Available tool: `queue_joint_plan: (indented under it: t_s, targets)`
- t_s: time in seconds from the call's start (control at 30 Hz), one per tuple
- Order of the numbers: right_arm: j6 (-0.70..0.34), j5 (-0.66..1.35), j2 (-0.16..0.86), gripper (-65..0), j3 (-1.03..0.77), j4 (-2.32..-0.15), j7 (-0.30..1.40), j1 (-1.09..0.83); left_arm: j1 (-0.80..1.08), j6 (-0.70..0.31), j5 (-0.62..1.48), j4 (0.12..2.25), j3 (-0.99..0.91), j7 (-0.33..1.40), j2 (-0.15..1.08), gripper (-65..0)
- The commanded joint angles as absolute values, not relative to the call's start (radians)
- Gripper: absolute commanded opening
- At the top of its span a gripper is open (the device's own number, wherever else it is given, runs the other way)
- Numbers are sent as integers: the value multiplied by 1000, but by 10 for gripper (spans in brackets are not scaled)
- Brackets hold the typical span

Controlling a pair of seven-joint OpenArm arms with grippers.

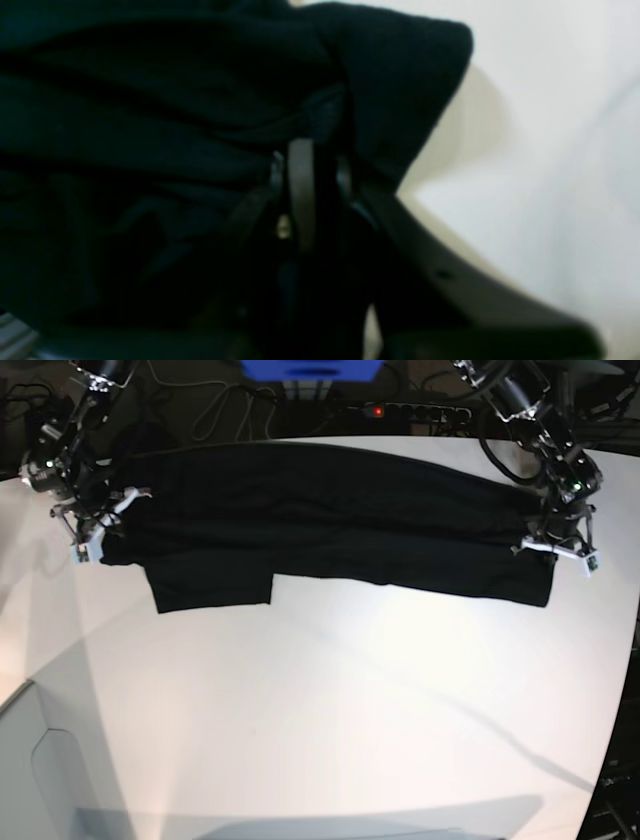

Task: Fold the T-shirt properly
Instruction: 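Hold the folded edge with both grippers and smooth it flat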

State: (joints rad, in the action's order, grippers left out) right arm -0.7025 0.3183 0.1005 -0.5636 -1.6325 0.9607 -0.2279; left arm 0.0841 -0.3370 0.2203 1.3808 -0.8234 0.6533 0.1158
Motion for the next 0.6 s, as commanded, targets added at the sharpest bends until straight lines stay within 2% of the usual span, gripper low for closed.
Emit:
queue_joint_plan:
  t_s: [0.0,0.27,0.57]
  targets:
    - [-698,262,99,-528,-559,-1621,1024,-231,81,-321,194,1382,-825,685,124,-650]
    - [-698,262,127,-463,-564,-1621,1129,-150,77,-320,194,1382,-822,685,124,-650]
    - [-698,263,147,-465,-616,-1623,1129,-91,77,-320,194,1382,-828,685,125,-650]
